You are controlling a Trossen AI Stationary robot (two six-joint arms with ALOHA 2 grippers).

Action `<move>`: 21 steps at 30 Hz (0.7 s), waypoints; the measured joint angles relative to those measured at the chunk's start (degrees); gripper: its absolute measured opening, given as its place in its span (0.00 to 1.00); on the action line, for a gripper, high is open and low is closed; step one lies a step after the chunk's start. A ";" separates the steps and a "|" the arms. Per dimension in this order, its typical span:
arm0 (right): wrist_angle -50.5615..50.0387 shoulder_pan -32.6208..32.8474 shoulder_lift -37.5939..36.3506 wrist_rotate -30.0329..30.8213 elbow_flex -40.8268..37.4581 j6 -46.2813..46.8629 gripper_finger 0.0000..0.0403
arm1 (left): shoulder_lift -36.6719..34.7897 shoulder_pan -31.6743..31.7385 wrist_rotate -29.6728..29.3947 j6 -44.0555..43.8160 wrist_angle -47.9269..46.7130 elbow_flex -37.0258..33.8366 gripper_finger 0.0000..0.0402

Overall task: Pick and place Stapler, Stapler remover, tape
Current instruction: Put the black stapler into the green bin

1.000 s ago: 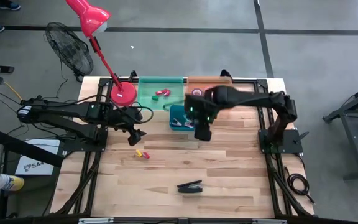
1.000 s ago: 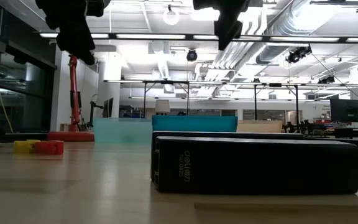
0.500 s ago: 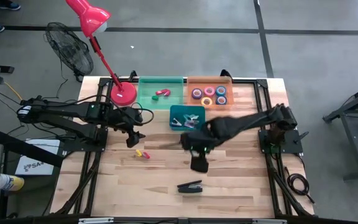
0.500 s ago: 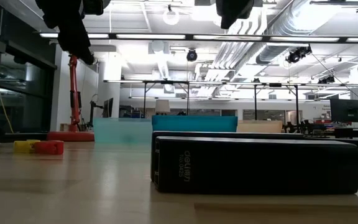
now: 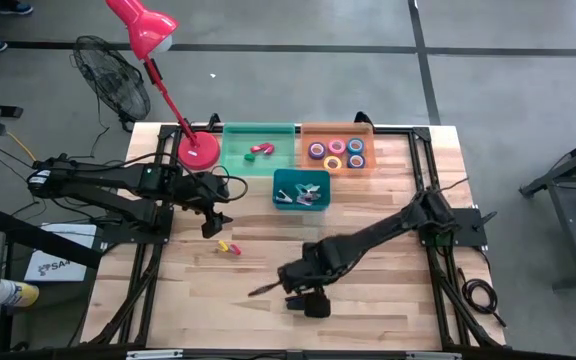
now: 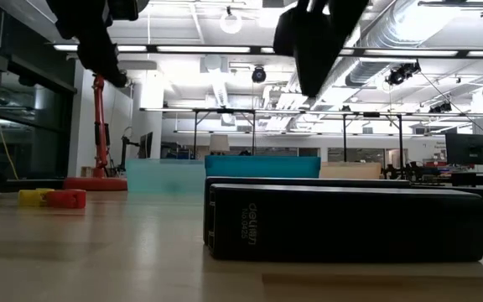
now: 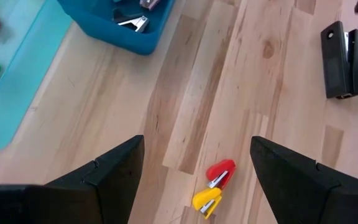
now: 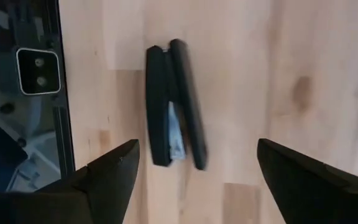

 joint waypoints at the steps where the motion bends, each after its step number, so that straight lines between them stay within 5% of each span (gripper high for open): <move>1: 0.39 0.56 0.62 -0.01 0.00 0.34 0.79 | 0.00 0.00 0.00 0.02 -0.16 0.00 0.72; 21: 3.35 5.09 7.42 3.25 -0.02 5.47 0.79 | 0.00 0.00 1.29 -0.44 -0.46 -4.09 0.72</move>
